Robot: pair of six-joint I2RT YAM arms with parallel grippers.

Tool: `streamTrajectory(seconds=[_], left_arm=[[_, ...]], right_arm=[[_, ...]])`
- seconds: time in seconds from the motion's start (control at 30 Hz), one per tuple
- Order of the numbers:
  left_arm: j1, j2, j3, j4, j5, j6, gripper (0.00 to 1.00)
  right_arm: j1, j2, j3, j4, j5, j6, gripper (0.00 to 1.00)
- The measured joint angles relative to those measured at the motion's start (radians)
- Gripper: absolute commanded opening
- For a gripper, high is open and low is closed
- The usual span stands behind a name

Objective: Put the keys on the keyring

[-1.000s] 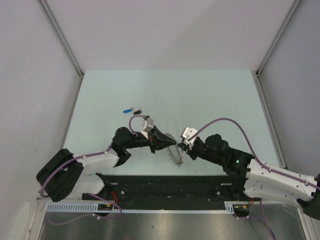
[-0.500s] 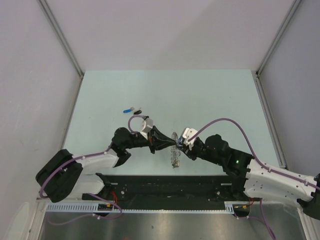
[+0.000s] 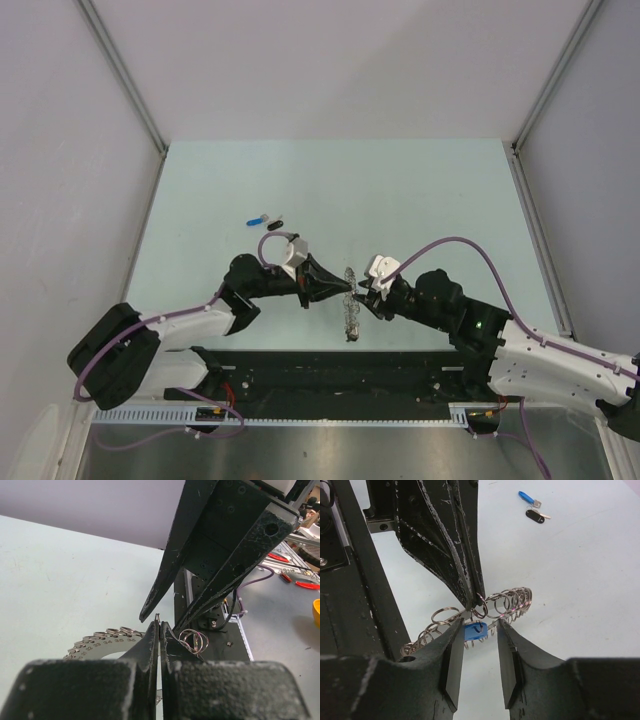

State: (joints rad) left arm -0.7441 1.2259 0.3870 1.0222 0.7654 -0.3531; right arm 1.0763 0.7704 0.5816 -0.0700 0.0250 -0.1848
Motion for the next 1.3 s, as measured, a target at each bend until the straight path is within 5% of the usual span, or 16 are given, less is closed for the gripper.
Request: streamTrajectory(seconds=[0.6,0.87,1.13,1.3], left_arm=[[-0.009,-0.016,0.008,-0.058,0.008,0.023,0.0],[-0.009,-0.03,0.014,-0.075,0.003,0.039,0.0],[-0.01,-0.049,0.012,-0.066,-0.025,0.034,0.0],[-0.01,-0.049,-0.007,-0.018,-0.038,0.012,0.21]], right_arm=[[0.0,0.021,0.0,0.005,-0.008,-0.014,0.26],[0.0,0.021,0.0,0.008,-0.015,-0.024,0.0],[0.002,0.019,0.0,0.027,-0.022,-0.025,0.0],[0.002,0.016,0.0,0.035,-0.033,-0.026,0.0]])
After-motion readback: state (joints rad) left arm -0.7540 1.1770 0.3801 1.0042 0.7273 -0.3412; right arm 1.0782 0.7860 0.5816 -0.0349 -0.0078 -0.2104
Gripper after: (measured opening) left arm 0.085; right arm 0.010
